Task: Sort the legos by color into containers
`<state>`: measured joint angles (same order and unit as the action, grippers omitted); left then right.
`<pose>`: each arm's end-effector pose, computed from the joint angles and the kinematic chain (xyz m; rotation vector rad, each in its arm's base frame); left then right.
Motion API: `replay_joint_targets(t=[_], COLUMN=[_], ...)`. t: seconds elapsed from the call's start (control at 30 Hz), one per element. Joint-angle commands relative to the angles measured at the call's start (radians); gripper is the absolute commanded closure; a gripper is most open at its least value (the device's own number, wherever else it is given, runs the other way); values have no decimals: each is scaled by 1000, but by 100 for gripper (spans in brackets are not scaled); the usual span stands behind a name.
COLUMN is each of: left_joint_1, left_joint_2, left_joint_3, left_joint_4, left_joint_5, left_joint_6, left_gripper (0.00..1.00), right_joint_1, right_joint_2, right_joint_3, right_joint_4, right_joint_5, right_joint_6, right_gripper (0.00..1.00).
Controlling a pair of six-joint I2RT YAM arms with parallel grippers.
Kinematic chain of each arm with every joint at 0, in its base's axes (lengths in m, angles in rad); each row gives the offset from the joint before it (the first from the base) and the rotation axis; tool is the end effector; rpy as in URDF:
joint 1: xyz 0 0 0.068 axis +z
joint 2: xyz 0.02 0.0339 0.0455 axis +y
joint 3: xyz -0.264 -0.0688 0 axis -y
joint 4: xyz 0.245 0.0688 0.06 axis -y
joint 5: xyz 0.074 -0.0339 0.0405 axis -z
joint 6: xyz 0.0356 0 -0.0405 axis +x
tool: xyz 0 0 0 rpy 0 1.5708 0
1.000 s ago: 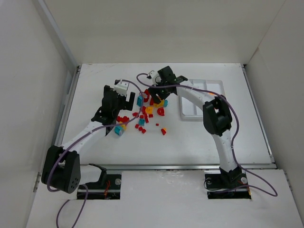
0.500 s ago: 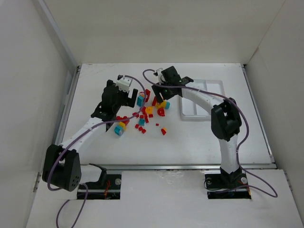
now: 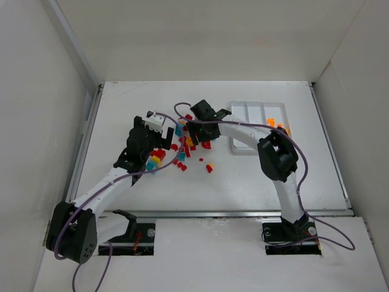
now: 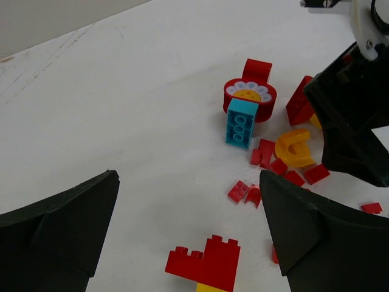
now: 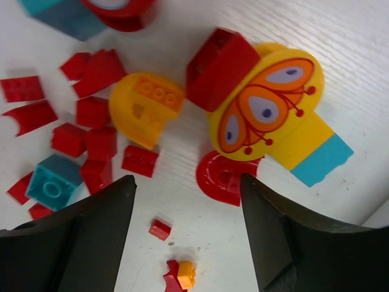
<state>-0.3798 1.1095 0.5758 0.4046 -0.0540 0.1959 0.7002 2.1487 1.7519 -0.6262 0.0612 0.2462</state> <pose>0.2353 -0.0919 0.2628 0.4440 1.6416 -0.0914 0.3611 0.3015 0.2018 -0.5665 2.5525 0.2635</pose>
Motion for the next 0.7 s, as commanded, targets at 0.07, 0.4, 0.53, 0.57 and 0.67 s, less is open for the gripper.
replay_joint_targets(t=[0.07,0.4,0.53,0.57,0.67], left_joint_1=[-2,7,16,16,16], left_joint_2=[-45,-27,-27,-27,-27], left_joint_3=[-7,-7,-7,-7,-7], left_joint_4=[66,76,94,94,94], left_joint_5=[-27,-27,-27,-27,-18], left_joint_6=[-13,7,7,7,7], left_gripper=[0,0,0,0,0], right_joint_1=[-11,-47,-47,-47,-47], right_joint_2=[-19,72,73,73,73], right_joint_3=[-2,38,17,17,17], right_joint_4=[-30,-41,-41,-41,-32], right_joint_5=[121,38,40,40,31], right_joint_6=[84,73,73,73,73], right_gripper=[24,21,26,26,53])
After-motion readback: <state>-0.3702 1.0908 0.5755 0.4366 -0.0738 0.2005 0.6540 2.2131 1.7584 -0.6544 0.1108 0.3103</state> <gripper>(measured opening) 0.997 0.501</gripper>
